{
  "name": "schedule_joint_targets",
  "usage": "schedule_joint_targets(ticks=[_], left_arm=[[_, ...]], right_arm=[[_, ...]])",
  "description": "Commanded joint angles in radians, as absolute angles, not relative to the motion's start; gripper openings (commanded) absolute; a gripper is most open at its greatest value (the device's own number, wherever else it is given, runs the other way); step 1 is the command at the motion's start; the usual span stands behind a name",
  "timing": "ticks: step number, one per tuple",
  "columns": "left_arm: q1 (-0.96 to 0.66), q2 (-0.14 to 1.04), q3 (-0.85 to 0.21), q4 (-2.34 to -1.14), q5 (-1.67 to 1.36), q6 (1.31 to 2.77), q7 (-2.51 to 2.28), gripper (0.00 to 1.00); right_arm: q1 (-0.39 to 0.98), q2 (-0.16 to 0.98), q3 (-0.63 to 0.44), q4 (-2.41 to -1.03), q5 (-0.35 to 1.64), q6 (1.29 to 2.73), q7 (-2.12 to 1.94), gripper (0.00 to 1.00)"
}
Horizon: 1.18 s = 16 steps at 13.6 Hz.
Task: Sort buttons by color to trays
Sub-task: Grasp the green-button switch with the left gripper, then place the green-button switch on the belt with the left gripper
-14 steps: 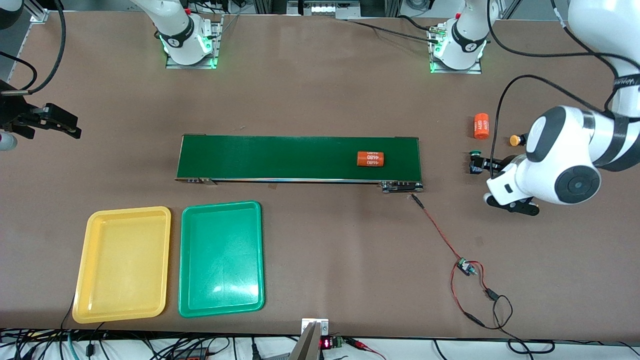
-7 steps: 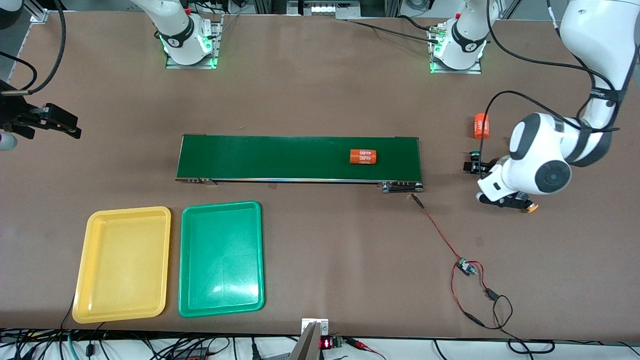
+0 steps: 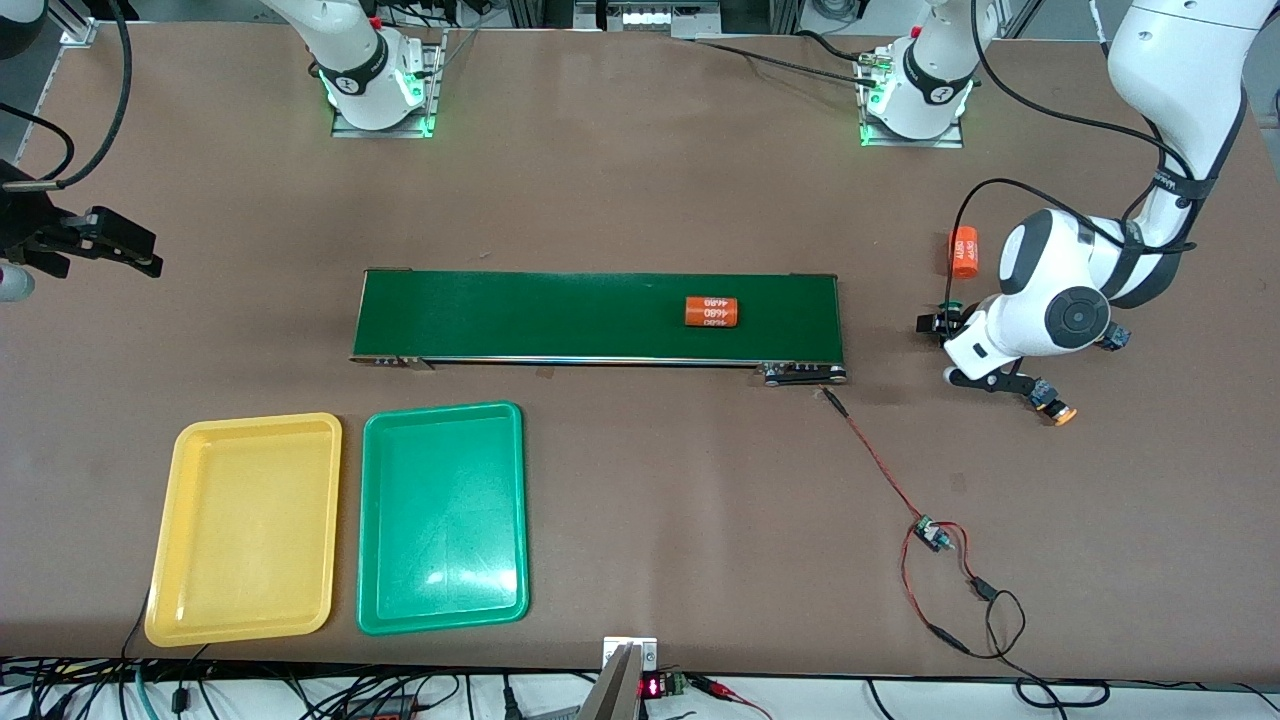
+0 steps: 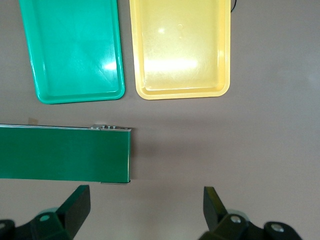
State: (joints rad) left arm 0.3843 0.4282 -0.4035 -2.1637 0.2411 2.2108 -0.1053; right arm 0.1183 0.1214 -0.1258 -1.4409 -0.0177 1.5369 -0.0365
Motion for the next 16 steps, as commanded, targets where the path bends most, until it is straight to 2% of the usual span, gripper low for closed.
schedule_joint_targets(ticks=[1, 4, 7, 8, 10, 12, 14, 16], left_arm=[[0.393, 0.429, -0.413, -2.187, 0.270, 2.233, -0.107, 0.86], [0.393, 0.460, -0.411, -2.183, 0.297, 2.230, -0.100, 0.66], [0.393, 0.456, -0.413, -2.169, 0.318, 2.221, -0.103, 0.36], [0.393, 0.448, -0.414, -2.158, 0.318, 2.200, -0.110, 0.31], [0.384, 0.436, -0.431, -2.070, 0.316, 2.046, -0.114, 0.30], [0.385, 0.433, -0.513, -1.966, 0.304, 1.886, -0.121, 0.30], [0.383, 0.434, -0.584, -1.893, 0.267, 1.806, -0.144, 0.30], [0.376, 0.442, -0.638, -1.884, 0.162, 1.801, -0.162, 0.32]], right_arm=[[0.106, 0.110, -0.114, -1.448, -0.011, 1.531, -0.029, 1.00], [0.106, 0.110, -0.114, -1.448, -0.011, 1.529, -0.029, 1.00], [0.106, 0.110, -0.114, -1.448, -0.011, 1.529, -0.029, 1.00], [0.106, 0.110, -0.114, -1.448, -0.011, 1.529, -0.029, 1.00], [0.106, 0.110, -0.114, -1.448, -0.011, 1.529, -0.029, 1.00], [0.106, 0.110, -0.114, -1.448, -0.011, 1.531, -0.029, 1.00], [0.106, 0.110, -0.114, -1.448, -0.011, 1.534, -0.029, 1.00], [0.106, 0.110, -0.114, -1.448, -0.011, 1.534, -0.031, 1.00]])
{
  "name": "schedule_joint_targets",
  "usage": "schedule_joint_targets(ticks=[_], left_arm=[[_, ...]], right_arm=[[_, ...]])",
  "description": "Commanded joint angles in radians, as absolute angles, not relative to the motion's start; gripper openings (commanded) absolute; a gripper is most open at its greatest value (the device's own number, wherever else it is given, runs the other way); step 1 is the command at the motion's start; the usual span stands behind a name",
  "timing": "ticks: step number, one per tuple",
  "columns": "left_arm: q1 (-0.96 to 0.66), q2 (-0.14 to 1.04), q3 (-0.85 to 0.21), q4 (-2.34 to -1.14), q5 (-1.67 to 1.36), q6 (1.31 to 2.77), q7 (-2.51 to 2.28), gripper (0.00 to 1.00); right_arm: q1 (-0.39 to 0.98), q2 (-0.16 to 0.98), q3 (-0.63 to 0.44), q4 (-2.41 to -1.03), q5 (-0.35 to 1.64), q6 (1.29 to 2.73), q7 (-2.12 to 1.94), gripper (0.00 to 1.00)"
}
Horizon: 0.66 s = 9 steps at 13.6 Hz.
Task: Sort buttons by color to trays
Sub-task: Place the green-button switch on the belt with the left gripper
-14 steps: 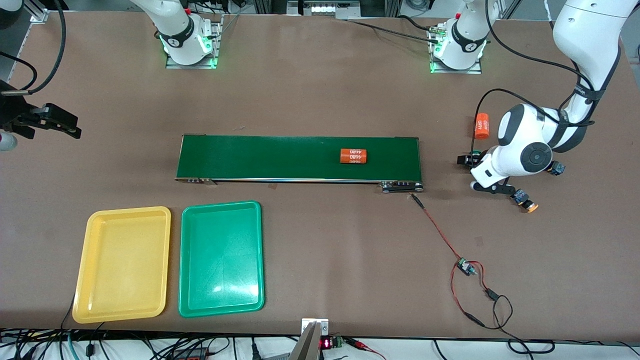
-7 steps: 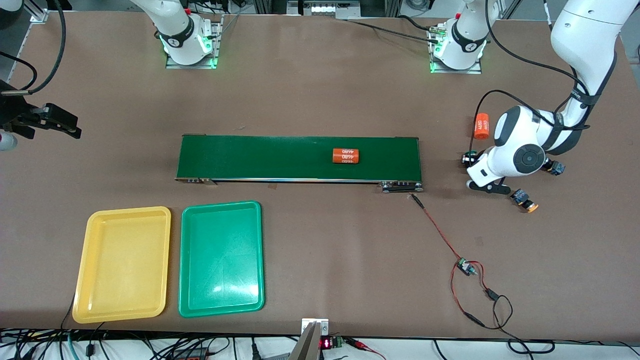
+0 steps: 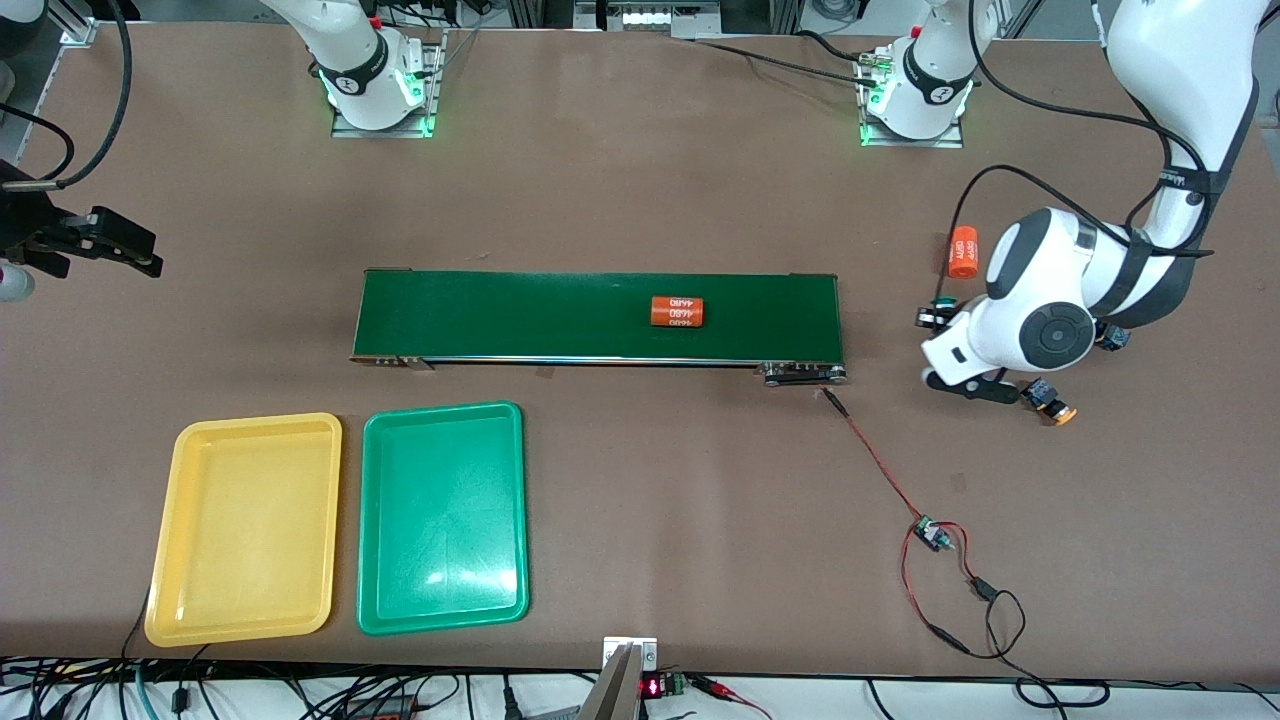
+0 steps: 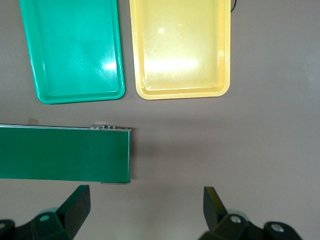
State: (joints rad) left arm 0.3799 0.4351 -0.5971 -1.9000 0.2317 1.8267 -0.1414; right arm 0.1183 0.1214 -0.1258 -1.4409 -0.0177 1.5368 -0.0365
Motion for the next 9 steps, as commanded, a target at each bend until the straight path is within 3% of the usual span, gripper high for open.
schedule_joint_targets(ticks=[1, 4, 7, 8, 9], left_arm=[[0.350, 0.446, -0.661, -1.884, 0.135, 1.805, -0.164, 0.32], [0.209, 0.471, -0.660, -1.884, 0.124, 1.868, -0.301, 0.32], [0.176, 0.521, -0.658, -1.884, 0.126, 1.960, -0.339, 0.36], [0.175, 0.528, -0.660, -1.884, 0.126, 1.974, -0.341, 0.40], [0.167, 0.531, -0.660, -1.884, 0.126, 1.979, -0.342, 0.55]], right_arm=[[0.106, 0.110, -0.114, -1.448, -0.011, 1.535, -0.029, 1.00], [0.107, 0.112, -0.114, -1.448, -0.011, 1.534, -0.029, 1.00], [0.106, 0.112, -0.114, -1.448, -0.011, 1.534, -0.029, 1.00], [0.106, 0.112, -0.114, -1.448, -0.011, 1.535, -0.029, 1.00], [0.106, 0.113, -0.114, -1.448, -0.011, 1.537, -0.029, 1.00]])
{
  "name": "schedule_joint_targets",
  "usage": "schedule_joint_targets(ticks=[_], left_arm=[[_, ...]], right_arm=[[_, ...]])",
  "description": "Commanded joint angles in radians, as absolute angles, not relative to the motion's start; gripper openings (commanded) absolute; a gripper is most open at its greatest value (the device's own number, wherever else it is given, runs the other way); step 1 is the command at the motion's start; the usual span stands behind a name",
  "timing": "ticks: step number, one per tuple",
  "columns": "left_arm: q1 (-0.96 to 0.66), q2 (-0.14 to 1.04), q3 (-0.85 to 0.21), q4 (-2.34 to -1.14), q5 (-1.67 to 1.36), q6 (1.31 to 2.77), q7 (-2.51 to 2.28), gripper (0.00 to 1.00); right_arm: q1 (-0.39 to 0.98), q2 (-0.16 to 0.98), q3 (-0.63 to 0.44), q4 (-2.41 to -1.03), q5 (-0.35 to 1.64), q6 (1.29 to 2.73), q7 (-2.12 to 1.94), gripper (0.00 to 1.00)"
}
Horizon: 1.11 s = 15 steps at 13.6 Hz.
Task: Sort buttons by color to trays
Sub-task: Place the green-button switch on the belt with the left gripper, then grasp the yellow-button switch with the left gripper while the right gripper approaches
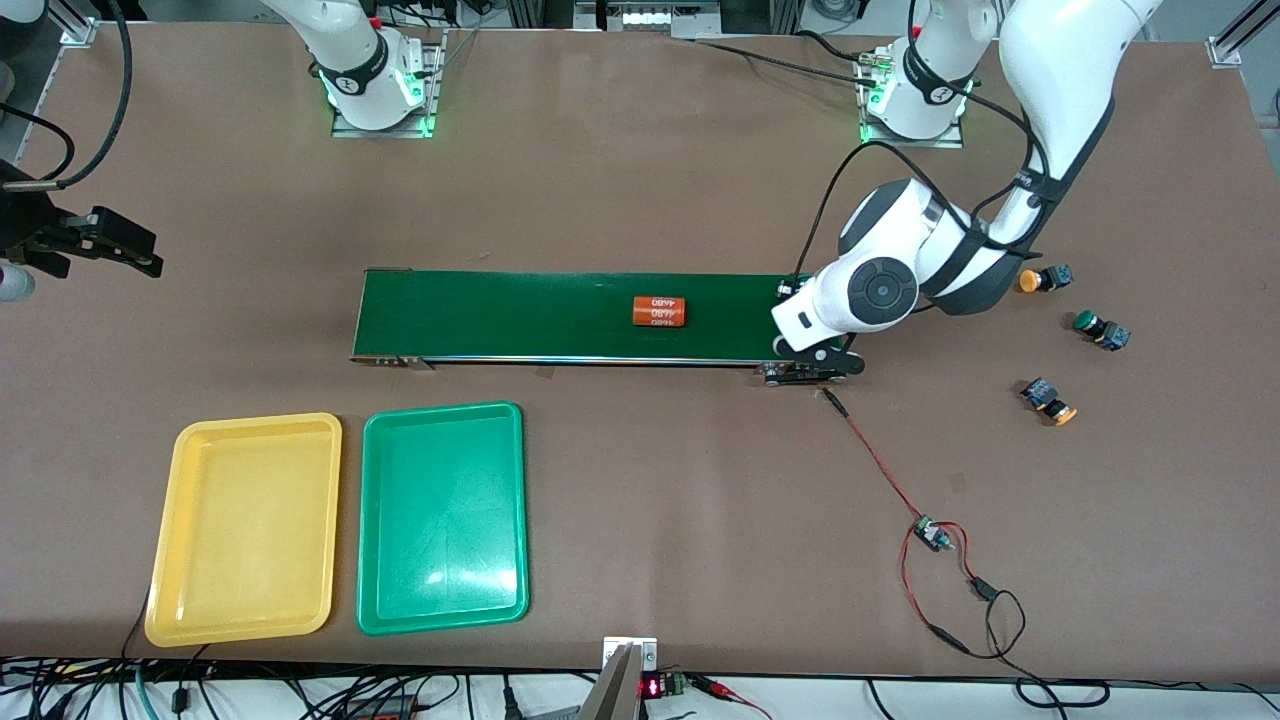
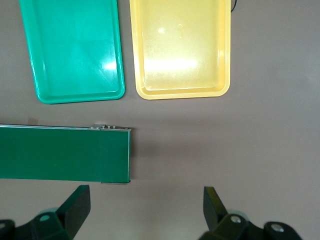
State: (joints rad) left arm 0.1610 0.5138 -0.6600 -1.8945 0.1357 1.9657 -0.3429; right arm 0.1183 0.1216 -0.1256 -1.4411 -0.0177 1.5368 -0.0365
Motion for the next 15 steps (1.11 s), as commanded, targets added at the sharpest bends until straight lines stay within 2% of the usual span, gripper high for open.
schedule_joint_targets(ticks=[1, 2, 6, 11, 15], left_arm=[[0.160, 0.531, -0.660, -1.884, 0.126, 1.982, -0.342, 0.79], [0.160, 0.532, -0.660, -1.882, 0.126, 1.982, -0.342, 1.00], [0.166, 0.519, -0.663, -1.852, 0.121, 1.959, -0.345, 1.00], [0.183, 0.503, -0.650, -1.616, 0.144, 1.668, -0.345, 1.00], [0.224, 0.529, -0.611, -1.536, 0.313, 1.621, -0.344, 1.00]], right_arm=[[0.106, 0.112, -0.114, -1.448, -0.011, 1.536, -0.029, 1.00], [0.106, 0.113, -0.114, -1.448, -0.011, 1.537, -0.029, 1.00], [0.106, 0.114, -0.114, -1.448, -0.011, 1.539, -0.029, 1.00], [0.104, 0.124, -0.114, -1.445, -0.009, 1.545, -0.028, 1.00], [0.103, 0.129, -0.115, -1.442, 0.009, 1.546, -0.029, 1.00]])
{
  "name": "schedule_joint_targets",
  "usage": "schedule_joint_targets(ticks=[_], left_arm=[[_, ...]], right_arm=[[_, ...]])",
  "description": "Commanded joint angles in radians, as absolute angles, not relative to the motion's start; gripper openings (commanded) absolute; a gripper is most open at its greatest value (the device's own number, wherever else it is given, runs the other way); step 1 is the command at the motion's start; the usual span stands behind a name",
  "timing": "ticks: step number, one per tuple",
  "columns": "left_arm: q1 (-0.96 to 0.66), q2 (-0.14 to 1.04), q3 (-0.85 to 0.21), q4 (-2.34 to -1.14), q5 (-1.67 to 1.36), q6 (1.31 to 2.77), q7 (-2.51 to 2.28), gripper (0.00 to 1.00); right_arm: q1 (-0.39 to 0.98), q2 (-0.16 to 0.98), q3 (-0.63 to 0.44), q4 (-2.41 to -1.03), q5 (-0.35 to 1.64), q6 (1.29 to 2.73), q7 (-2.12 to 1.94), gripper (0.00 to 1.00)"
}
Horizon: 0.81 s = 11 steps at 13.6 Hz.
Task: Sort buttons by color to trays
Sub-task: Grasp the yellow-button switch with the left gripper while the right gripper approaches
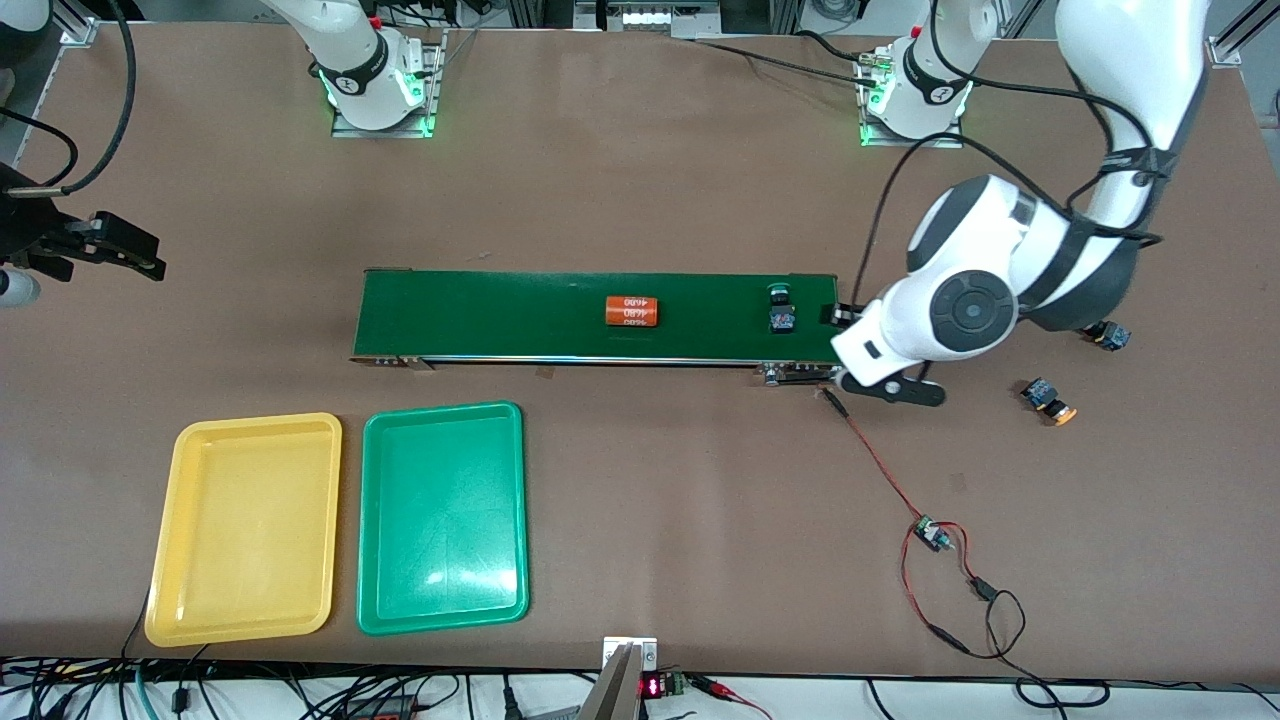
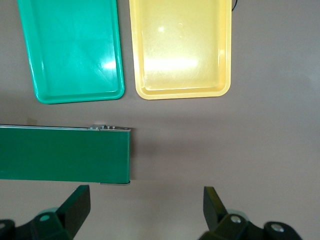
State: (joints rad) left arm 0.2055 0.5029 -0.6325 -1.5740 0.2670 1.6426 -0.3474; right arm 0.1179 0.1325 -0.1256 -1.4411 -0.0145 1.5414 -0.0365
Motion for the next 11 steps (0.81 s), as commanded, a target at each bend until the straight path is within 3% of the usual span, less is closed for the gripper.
schedule_joint_targets(ticks=[1, 6, 8, 11], left_arm=[[0.239, 0.541, -0.601, -1.511, 0.313, 1.621, -0.341, 1.00], [0.359, 0.603, -0.592, -1.427, 0.288, 1.620, -0.351, 1.00], [0.357, 0.612, -0.530, -1.437, 0.439, 1.629, -0.389, 1.00], [0.405, 0.646, -0.517, -1.469, 0.503, 1.635, -0.572, 0.99]], right_arm=[[0.103, 0.129, -0.115, -1.440, 0.003, 1.548, -0.029, 1.00], [0.081, 0.127, -0.123, -1.437, 0.003, 1.548, -0.032, 1.00], [0.089, 0.129, -0.121, -1.437, 0.002, 1.549, -0.031, 1.00], [0.091, 0.147, -0.117, -1.437, 0.017, 1.549, -0.029, 1.00]])
